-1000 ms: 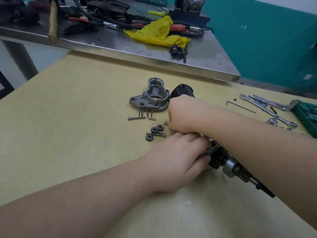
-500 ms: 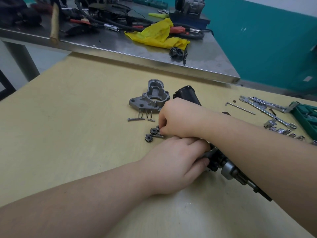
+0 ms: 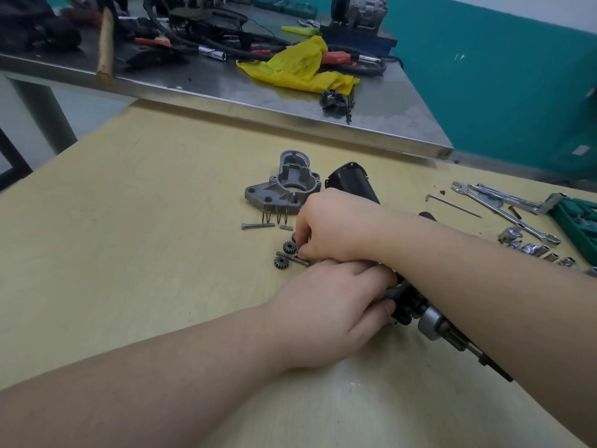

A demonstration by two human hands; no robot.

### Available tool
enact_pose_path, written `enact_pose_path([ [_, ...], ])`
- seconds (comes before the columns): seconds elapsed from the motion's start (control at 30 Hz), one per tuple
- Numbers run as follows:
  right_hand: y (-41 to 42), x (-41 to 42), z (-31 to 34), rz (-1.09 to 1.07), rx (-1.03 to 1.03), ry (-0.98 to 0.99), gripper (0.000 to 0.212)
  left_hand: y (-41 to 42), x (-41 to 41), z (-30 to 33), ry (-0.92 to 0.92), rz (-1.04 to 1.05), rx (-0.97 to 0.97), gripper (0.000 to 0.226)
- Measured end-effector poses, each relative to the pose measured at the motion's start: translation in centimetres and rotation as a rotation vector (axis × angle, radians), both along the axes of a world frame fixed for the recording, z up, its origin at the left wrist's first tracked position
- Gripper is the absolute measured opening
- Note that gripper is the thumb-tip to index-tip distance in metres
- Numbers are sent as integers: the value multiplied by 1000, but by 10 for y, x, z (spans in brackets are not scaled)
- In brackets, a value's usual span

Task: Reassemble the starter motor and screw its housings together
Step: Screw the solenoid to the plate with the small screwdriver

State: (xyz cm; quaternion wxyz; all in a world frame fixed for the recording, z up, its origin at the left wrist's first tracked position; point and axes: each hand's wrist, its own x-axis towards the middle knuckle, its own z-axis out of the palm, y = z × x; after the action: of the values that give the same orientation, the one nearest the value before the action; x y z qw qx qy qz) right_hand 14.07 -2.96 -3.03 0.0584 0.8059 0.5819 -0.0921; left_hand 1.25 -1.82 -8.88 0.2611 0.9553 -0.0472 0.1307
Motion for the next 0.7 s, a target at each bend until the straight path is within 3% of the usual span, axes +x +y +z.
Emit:
enact_pose_path([
  [0.57,4,2,-5,3,17,71,10,-1,2,0,-2,-6,-68,36],
  [0.7,-2,11,4,-27,87,141,12,-1,2,0,-41,4,-31,27],
])
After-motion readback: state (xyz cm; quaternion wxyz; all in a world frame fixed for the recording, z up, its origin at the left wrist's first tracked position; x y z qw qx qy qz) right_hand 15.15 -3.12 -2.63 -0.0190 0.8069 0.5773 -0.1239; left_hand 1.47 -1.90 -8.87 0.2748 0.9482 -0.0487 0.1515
